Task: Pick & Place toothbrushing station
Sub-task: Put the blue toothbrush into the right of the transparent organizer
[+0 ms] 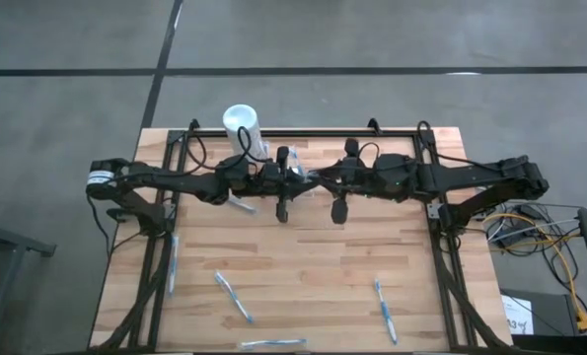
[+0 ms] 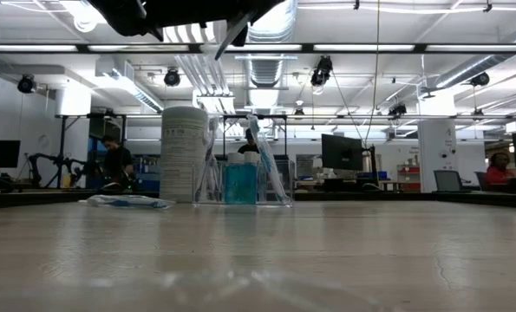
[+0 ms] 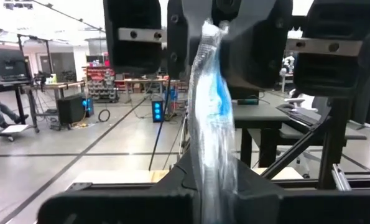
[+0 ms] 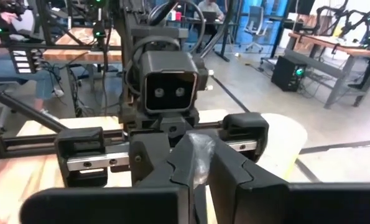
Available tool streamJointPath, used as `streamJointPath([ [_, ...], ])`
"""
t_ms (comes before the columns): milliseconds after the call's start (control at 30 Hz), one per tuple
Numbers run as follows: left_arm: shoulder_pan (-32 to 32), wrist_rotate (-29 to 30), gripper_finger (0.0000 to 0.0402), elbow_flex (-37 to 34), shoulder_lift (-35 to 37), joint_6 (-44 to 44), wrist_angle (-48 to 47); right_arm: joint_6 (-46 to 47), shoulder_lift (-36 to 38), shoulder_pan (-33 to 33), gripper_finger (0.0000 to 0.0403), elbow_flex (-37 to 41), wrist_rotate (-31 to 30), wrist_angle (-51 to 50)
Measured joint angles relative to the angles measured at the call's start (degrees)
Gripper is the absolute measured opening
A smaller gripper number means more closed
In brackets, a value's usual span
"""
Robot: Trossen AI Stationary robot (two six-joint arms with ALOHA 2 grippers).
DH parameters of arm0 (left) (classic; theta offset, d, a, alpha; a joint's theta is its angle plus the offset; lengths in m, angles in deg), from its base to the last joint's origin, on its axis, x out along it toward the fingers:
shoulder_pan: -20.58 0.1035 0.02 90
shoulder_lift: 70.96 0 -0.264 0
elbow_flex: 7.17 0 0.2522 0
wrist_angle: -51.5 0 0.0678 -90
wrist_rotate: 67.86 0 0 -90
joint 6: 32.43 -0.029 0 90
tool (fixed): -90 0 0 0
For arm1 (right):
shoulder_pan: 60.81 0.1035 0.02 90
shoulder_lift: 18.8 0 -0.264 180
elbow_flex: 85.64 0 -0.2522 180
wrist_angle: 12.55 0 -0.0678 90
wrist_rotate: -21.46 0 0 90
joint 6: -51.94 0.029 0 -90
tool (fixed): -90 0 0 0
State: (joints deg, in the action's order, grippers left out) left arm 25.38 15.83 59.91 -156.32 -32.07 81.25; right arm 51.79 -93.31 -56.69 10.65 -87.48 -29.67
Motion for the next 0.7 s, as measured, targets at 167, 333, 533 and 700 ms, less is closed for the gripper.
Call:
streamJointPath([
  [167, 0.02, 0.37, 0.0015, -0.21, 0.0, 3.86, -1.63, -0.24, -0.23, -0.02, 0.0018, 0.0, -1.16, 0.19],
  [333, 0.0, -0.07, 0.0034, -0.35, -0.13, 6.41, -4.31, -0.24, -0.49, -0.11, 0.0008, -0.15, -1.43, 0.59],
  [533, 0.02, -0.18, 0.0062, -0.35, -0.15, 8.77, -3.8, -0.11, -0.47, -0.09, 0.0006, -0.15, -1.11, 0.47],
  [700, -0.09, -0.03, 0.0077, -0.35, -0.11, 6.65, -3.48, -0.04, -0.47, -0.07, 0.0007, -0.15, -0.86, 0.35],
])
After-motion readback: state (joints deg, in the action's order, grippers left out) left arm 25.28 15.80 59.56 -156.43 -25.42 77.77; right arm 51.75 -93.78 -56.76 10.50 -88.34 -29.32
